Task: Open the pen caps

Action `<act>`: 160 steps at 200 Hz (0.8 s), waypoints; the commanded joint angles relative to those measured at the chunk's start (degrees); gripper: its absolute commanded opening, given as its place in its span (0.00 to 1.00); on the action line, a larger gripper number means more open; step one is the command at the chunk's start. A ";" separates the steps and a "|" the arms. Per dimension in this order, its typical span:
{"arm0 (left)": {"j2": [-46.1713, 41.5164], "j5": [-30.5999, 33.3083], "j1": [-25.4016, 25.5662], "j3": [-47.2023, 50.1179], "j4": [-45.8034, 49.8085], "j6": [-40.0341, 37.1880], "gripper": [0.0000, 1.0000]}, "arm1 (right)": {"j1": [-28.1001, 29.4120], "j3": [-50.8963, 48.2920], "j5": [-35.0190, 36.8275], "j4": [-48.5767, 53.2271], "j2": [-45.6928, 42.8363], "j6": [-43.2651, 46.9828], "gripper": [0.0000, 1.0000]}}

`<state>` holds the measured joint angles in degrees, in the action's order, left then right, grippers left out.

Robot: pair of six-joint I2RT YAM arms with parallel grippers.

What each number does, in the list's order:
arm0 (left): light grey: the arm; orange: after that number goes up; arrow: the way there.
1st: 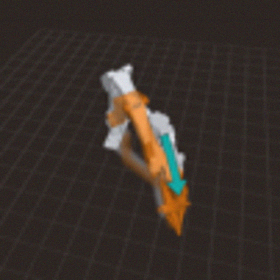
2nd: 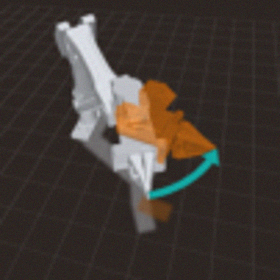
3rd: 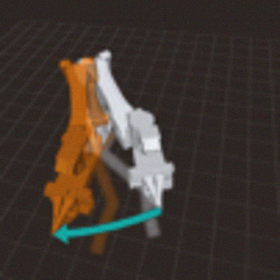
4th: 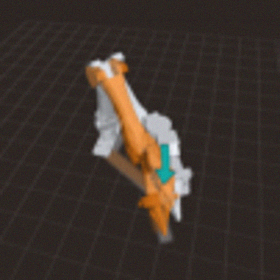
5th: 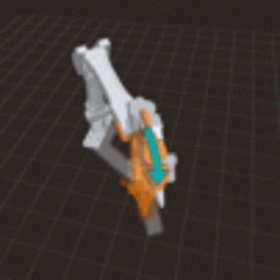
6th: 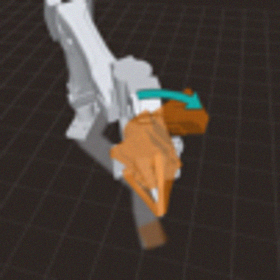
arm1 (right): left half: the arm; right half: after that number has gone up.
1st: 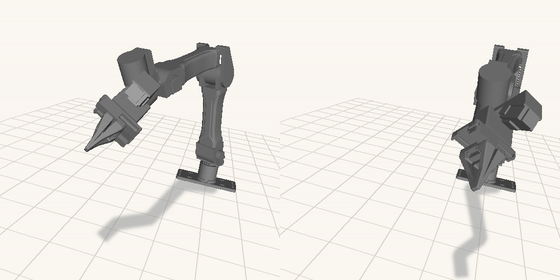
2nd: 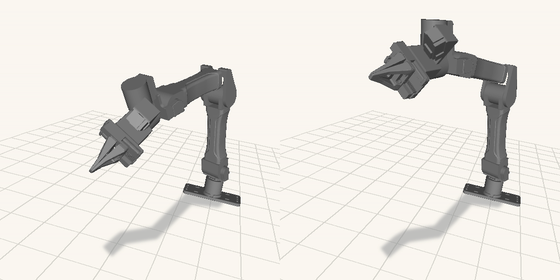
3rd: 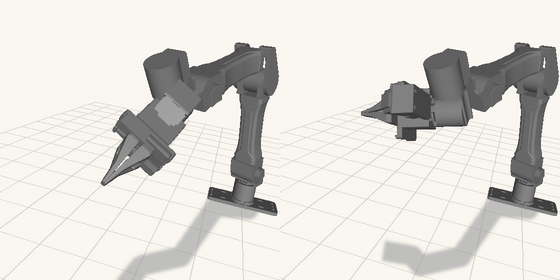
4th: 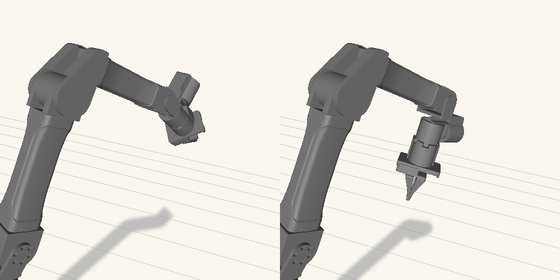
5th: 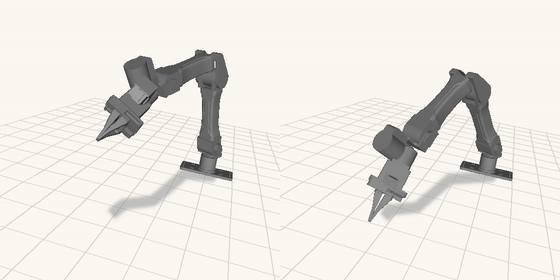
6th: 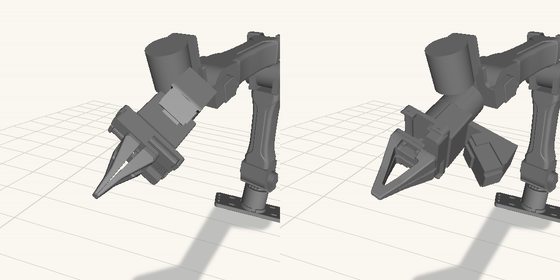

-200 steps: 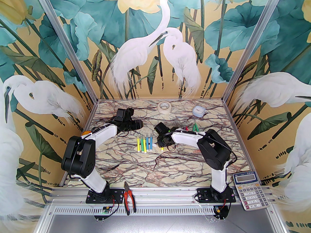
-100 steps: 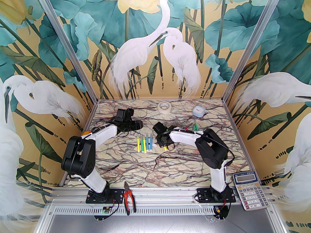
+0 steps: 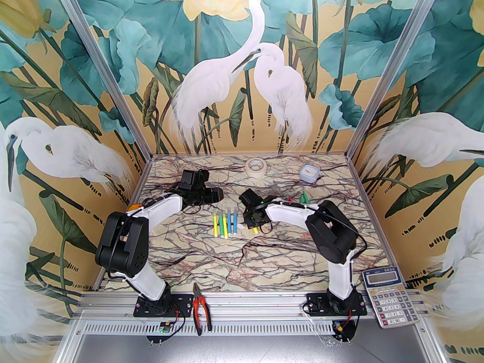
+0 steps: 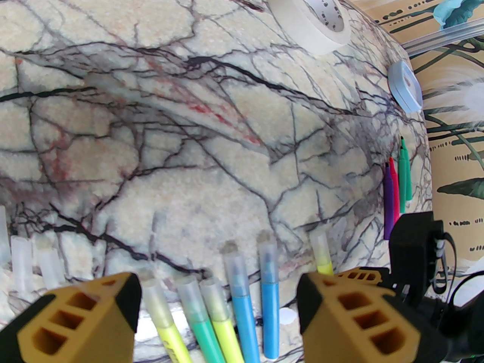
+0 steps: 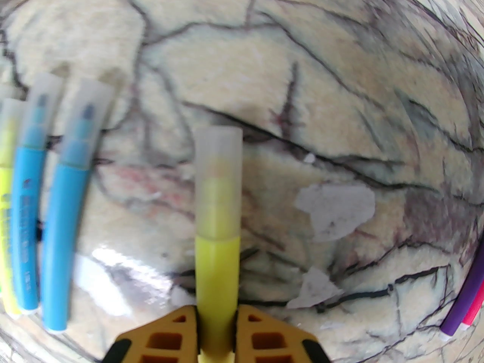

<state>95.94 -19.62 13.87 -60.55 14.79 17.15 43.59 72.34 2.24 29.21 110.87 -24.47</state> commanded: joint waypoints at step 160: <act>2.63 -20.60 6.62 -1.69 -9.37 4.29 0.62 | -3.34 -11.87 -13.89 -17.78 -14.90 7.14 0.07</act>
<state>96.88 -35.42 19.46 -60.58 9.06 20.14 40.01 60.99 -9.82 14.11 97.49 -18.65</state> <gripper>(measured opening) 0.622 0.144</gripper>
